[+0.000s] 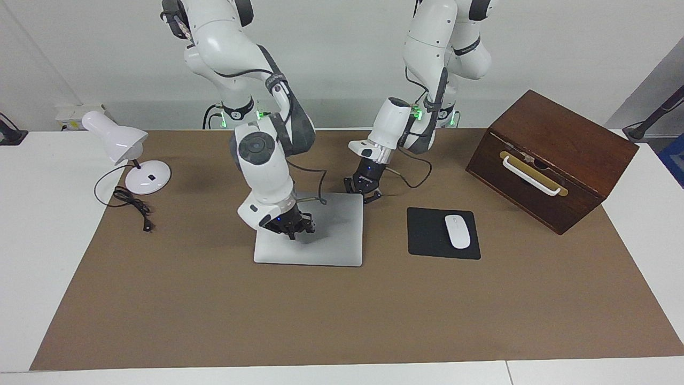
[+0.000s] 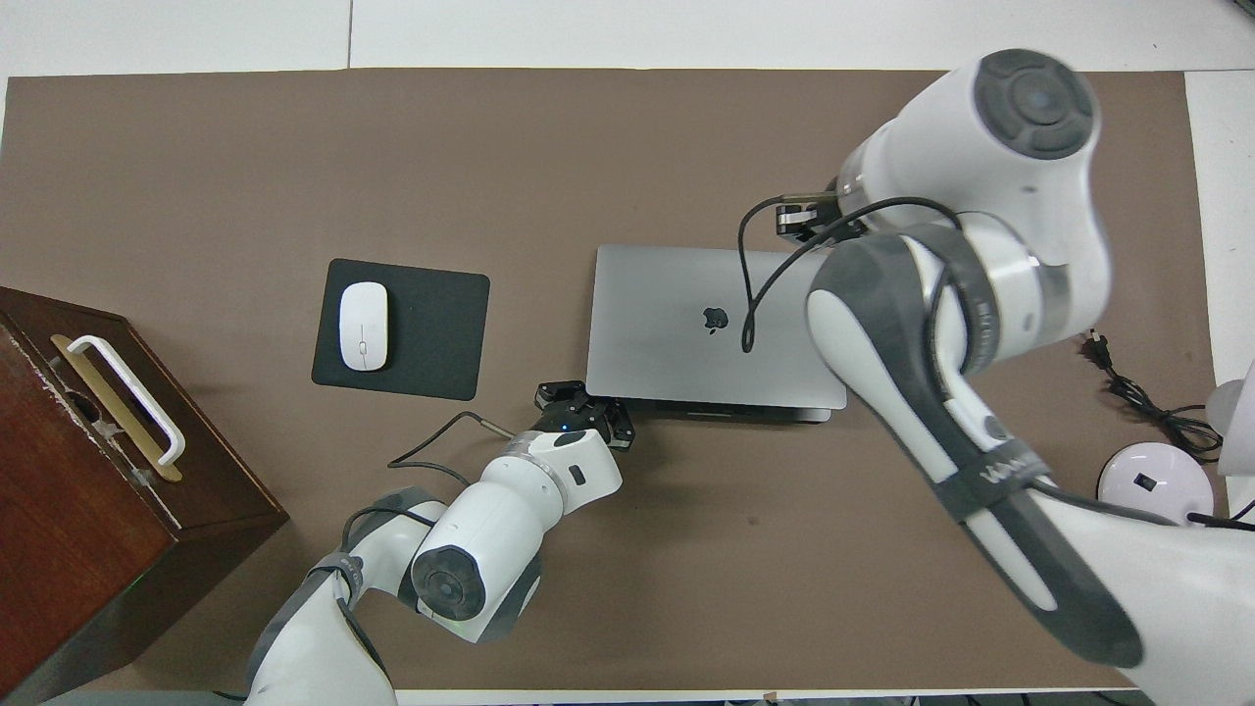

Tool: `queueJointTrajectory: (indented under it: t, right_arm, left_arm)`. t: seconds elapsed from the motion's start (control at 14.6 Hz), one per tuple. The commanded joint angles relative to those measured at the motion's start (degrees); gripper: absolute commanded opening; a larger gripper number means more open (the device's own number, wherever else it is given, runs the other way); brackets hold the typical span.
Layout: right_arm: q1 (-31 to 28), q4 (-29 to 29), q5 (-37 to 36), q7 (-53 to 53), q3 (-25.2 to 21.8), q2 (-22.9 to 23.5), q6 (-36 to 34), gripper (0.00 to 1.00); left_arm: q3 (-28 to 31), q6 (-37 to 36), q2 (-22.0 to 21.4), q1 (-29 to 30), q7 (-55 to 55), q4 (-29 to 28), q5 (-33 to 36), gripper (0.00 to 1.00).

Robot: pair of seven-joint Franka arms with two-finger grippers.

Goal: Close laptop with both arms

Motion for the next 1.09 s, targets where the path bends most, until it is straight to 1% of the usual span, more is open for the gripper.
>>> queueJointTrajectory:
  t: [0.0, 0.07, 0.14, 0.2, 0.27, 0.41, 0.55, 0.61, 0.82, 1.02]
  right_arm:
    - [-7.5, -0.3, 0.2, -12.3, 0.3, -4.9, -4.4, 0.00]
    - [-10.1, -0.3, -0.1, -15.8, 0.4, -6.1, -5.9, 0.09]
    - [-12.1, -0.3, -0.2, -18.6, 0.3, -7.1, -7.4, 0.28]
    - [-14.4, -0.3, -0.5, -21.4, 0.3, -8.0, -8.1, 0.56]
    - [-16.7, -0.5, -0.8, -24.0, 0.4, -8.7, -8.1, 1.00]
    - [-19.4, -0.5, -1.1, -28.1, 0.3, -9.8, -8.8, 1.00]
    - [-20.6, -0.6, -1.8, -28.0, 0.2, -10.2, -9.5, 1.00]
    - [-21.1, -1.5, -1.8, -27.8, 0.4, -11.1, -10.2, 1.00]
    - [-20.9, -6.9, -1.8, -25.6, 0.4, -13.7, -9.1, 1.00]
    - [-20.5, -8.2, -1.8, -24.7, 0.5, -14.2, -7.8, 1.00]
  left_arm:
    - [0.9, 0.0, 3.4, 0.7, -1.4, -0.8, -0.3, 0.00]
    - [0.8, -0.2, 3.3, 1.6, -1.5, -0.7, -0.3, 0.00]
    - [0.8, -0.4, 3.0, 1.9, -1.6, -0.8, -0.3, 0.00]
    - [0.8, -0.4, 3.0, 1.9, -1.7, -0.9, -0.3, 0.00]
    - [0.8, -0.5, 2.9, 2.0, -1.7, -1.0, -0.3, 0.00]
    - [0.8, -0.7, 2.6, 2.0, -2.6, -1.0, -0.3, 0.00]
    - [0.8, -1.8, 1.0, 2.0, -4.1, -1.3, -0.3, 0.00]
    - [0.8, -3.1, -0.1, 2.0, -4.2, -1.4, -0.3, 0.00]
    - [0.8, -11.4, -5.3, 1.9, -6.2, -1.5, -0.4, 0.00]
    - [0.8, -18.7, -10.2, 2.0, -6.6, -1.6, -0.4, 0.00]
